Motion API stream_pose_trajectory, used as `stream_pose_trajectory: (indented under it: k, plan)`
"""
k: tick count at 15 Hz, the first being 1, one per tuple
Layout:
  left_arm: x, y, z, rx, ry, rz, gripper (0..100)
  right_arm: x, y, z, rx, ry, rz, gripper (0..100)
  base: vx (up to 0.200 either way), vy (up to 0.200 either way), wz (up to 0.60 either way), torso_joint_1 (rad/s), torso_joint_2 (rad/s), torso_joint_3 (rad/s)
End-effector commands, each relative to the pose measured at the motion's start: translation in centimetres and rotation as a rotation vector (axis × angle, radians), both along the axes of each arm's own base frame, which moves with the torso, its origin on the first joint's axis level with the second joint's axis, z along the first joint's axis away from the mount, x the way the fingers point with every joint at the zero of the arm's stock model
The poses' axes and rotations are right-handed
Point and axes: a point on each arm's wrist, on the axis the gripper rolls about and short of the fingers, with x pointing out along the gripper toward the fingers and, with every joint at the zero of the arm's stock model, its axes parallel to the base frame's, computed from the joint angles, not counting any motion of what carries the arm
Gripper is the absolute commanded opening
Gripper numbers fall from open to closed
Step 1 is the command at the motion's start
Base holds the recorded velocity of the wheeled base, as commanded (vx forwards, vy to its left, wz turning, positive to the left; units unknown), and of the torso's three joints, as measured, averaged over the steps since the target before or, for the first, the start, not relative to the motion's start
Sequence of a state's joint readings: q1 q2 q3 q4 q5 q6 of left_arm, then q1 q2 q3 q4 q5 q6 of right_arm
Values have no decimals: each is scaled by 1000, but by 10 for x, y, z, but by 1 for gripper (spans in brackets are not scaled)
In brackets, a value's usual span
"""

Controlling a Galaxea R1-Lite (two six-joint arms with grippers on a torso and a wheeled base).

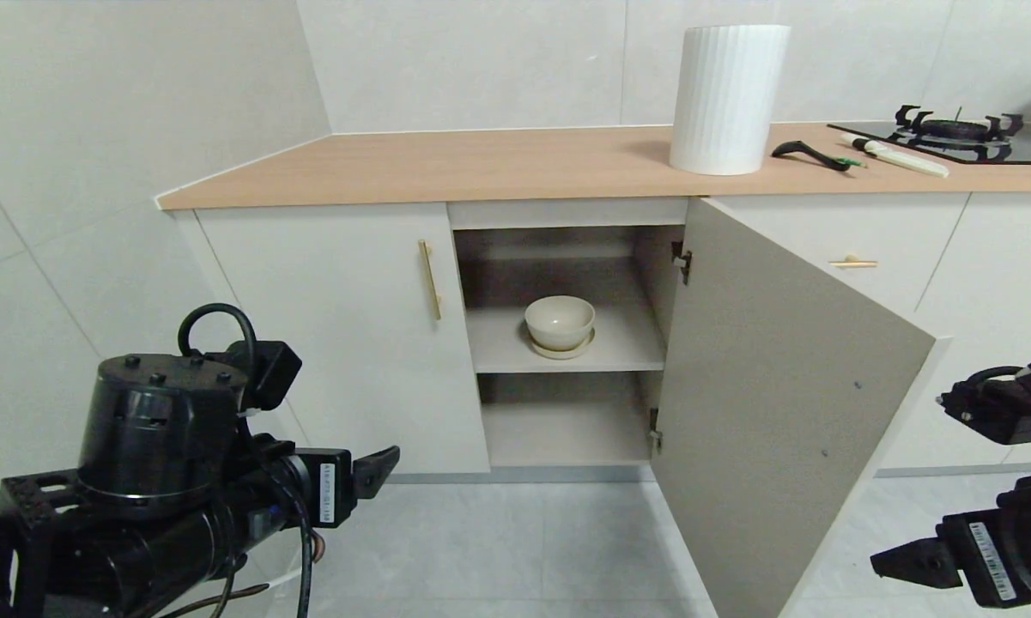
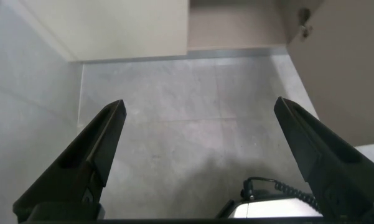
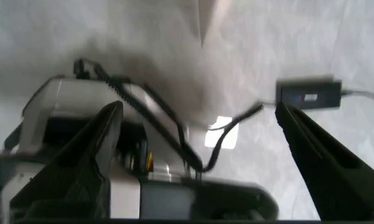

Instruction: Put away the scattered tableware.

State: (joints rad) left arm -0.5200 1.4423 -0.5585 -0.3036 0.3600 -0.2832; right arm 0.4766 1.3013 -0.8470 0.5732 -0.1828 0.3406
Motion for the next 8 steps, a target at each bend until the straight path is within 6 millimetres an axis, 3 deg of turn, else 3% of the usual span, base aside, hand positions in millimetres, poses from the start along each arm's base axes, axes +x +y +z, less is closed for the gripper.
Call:
stream_pose_trajectory:
  k: [1, 6, 8]
  plan:
    - [0, 0, 1, -2, -3, 2, 100, 3, -12, 11, -3, -48, -61, 100, 0, 0, 0, 0, 0, 0]
    - [0, 0, 1, -3, -4, 2, 100, 35, -79, 13, -185, -67, -318, 100, 0, 0, 0, 0, 0, 0]
    - [0, 0, 1, -2, -3, 2, 100, 52, -94, 8, -194, -89, -374, 100, 0, 0, 0, 0, 0, 0]
